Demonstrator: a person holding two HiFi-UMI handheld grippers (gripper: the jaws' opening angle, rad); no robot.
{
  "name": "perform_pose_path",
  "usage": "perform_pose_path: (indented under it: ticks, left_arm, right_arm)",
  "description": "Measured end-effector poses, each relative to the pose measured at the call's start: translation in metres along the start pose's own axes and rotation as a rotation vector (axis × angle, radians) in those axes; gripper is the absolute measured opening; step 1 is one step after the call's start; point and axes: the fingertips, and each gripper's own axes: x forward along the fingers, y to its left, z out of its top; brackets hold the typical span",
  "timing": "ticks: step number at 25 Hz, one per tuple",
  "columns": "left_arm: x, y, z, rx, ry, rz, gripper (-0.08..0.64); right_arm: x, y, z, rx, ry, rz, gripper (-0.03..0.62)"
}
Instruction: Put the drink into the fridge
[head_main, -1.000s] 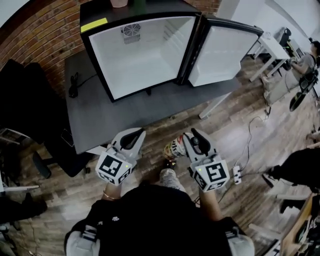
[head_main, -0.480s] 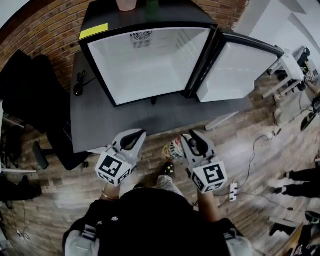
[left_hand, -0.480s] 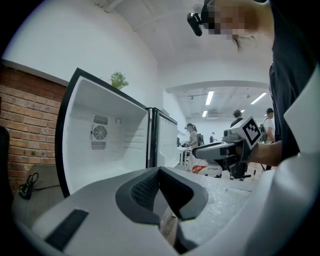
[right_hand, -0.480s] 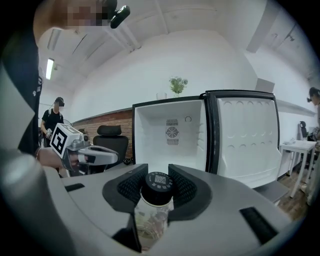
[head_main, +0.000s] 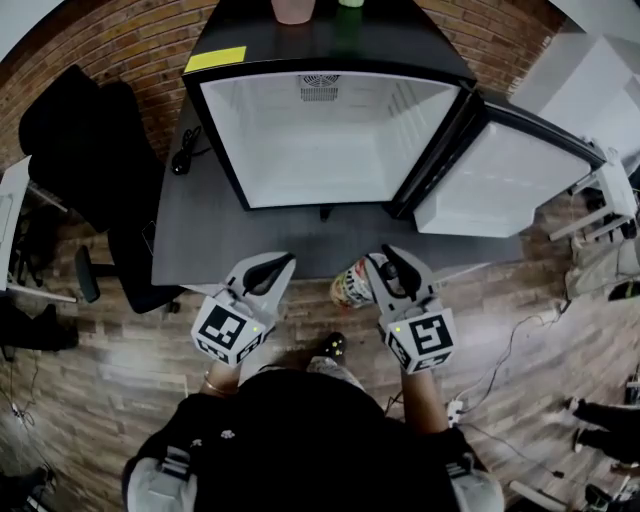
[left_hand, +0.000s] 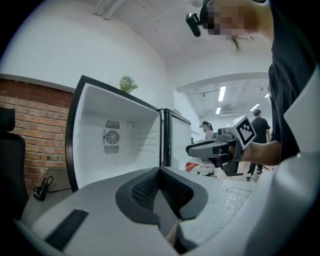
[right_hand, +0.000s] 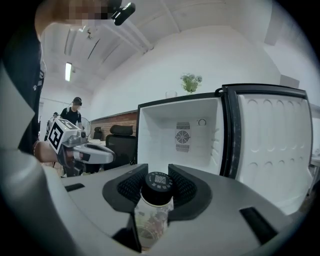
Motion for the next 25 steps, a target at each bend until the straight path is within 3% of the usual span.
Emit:
perform_pose_path:
  ticks: [5, 15, 25]
  left_arm:
    - [-0.002, 0.011, 0.006, 0.000, -0.014, 0.089, 0.003]
    - [-0.001, 0.025, 0.009, -0.002, -0.030, 0.236, 0.003]
    - [0.000, 0.037, 0.007, -0.016, -0.029, 0.328, 0.003]
  right_arm:
    - [0.031, -0.009, 0.013, -0.062, -0.017, 0.095, 0.124]
    - [0.092, -0.020, 0.031, -0.095, -0.056, 0.250, 0.124]
    - [0.145, -0.036, 0.050, -0.169, -0.056, 0.303, 0.126]
